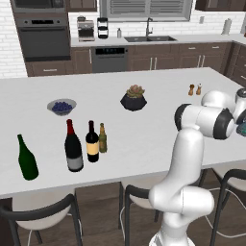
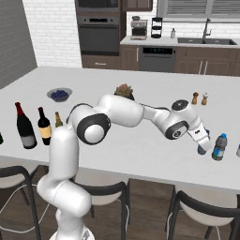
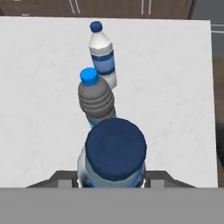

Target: Move the plastic bottles in the middle to the plastics group, and the glass bottles in the middle to the glass group.

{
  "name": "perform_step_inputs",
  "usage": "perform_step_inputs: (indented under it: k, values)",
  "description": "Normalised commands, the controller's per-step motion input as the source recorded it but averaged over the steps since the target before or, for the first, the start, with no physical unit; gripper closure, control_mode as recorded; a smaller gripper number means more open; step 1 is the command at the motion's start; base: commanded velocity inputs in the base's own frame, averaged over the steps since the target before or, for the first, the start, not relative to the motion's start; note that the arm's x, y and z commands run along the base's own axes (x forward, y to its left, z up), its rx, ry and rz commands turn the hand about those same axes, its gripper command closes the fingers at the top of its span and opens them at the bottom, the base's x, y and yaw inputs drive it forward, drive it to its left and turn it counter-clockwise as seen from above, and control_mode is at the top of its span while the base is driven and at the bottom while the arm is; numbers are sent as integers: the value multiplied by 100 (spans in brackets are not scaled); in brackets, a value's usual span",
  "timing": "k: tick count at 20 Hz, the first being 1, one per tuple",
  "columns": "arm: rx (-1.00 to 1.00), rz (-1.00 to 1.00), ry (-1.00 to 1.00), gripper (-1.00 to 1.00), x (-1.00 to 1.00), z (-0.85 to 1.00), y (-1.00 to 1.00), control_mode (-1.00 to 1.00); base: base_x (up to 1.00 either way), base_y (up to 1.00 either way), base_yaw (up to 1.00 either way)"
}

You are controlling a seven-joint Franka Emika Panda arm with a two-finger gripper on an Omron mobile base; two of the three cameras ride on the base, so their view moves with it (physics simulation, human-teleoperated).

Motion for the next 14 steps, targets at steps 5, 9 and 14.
perform_step_inputs:
  k: [5, 9, 14]
  values:
    - [2, 0, 0, 100, 0, -13, 0, -100, 0, 0, 0]
    - [0, 0, 2, 100, 0, 0, 11, -100, 0, 0, 0]
    - [0, 0, 5, 100, 0, 0, 16, -100, 0, 0, 0]
